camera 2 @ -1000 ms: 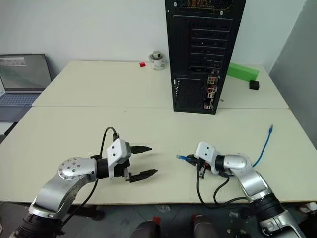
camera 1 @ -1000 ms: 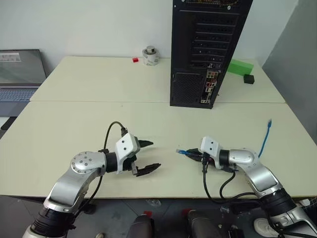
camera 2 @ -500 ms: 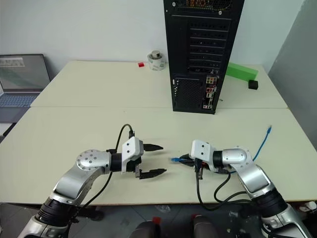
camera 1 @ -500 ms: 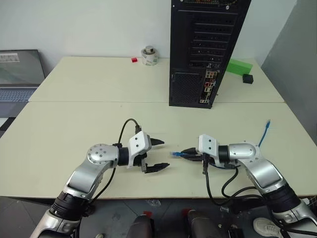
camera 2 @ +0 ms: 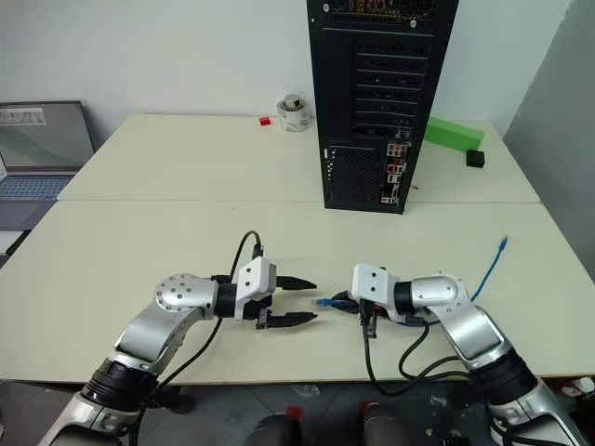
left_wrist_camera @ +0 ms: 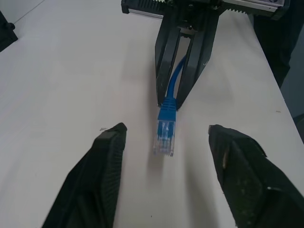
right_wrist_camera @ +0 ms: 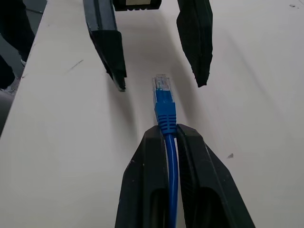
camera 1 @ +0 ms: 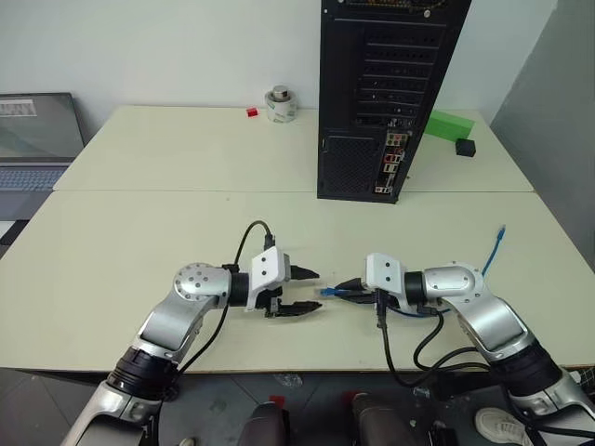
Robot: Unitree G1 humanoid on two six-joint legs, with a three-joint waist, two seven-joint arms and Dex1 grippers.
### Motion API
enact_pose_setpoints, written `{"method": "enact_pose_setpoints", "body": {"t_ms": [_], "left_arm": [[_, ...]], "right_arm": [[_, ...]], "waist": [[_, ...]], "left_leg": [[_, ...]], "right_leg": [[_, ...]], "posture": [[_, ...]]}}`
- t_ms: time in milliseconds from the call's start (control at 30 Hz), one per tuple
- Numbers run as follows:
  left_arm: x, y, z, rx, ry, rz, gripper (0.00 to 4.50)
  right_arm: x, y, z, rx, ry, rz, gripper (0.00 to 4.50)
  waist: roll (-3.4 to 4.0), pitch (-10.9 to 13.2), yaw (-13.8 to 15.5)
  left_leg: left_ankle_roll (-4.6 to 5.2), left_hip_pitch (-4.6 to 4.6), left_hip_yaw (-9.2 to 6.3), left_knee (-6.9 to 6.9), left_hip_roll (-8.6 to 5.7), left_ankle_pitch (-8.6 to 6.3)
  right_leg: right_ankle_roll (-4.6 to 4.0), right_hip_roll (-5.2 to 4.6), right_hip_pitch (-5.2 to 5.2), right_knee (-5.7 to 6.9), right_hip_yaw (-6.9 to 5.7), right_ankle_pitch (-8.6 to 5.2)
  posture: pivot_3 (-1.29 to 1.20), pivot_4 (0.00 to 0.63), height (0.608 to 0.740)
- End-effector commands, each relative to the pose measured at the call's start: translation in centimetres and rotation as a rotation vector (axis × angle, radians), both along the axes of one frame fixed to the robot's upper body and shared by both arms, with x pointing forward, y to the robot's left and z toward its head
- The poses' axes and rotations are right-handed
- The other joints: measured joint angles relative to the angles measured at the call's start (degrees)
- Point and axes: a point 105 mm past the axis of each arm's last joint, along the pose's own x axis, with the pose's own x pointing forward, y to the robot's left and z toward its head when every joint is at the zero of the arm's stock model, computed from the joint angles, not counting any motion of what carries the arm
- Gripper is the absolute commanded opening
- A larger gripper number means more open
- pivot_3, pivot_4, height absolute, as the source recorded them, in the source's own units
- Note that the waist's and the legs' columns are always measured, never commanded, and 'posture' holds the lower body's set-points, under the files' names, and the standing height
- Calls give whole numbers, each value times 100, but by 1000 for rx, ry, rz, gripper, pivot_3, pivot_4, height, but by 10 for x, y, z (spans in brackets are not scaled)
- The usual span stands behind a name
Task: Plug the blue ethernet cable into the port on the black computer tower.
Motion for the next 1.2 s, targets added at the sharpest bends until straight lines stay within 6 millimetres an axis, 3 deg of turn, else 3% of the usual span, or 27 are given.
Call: {"method": "enact_pose_setpoints", "body": {"t_ms": [33,333,800,900,1167,1200], "left_arm": [[0,-3,5,1,-39,-25,1839],[1,0,-2,37,-59,-25,13],[3,4,-3,9,-26,11,0],[4,6,1,-6,-7,17,490],[-1,16,2,21,7,1,2316],[-1,14,1,20,5,0,2320]], "right_arm": [[-1,7,13,17,-48,29,36],[1,8,17,29,-59,27,35],[6,4,19,27,-81,3,23],[7,3,19,26,-84,-2,23],[8,1,20,19,-91,-4,19],[8,1,20,20,-92,-2,19]], "waist": [[0,0,0],[0,0,0],[0,0,0],[0,0,-1],[0,0,-2],[0,0,-1]], "left_leg": [[0,0,0,0,0,0],[0,0,-1,0,0,0],[0,0,-2,0,0,0],[0,0,-2,0,0,0],[0,0,-2,0,1,0],[0,0,-2,0,1,0]], "right_leg": [[0,0,0,0,0,0],[0,0,0,0,-1,0],[0,0,0,1,-1,0],[0,0,0,1,-1,0],[0,0,0,1,-1,0],[0,0,0,1,-2,0]], "posture": [[0,150,740],[0,150,740],[0,150,740],[0,150,740],[0,150,740],[0,150,740]]}}
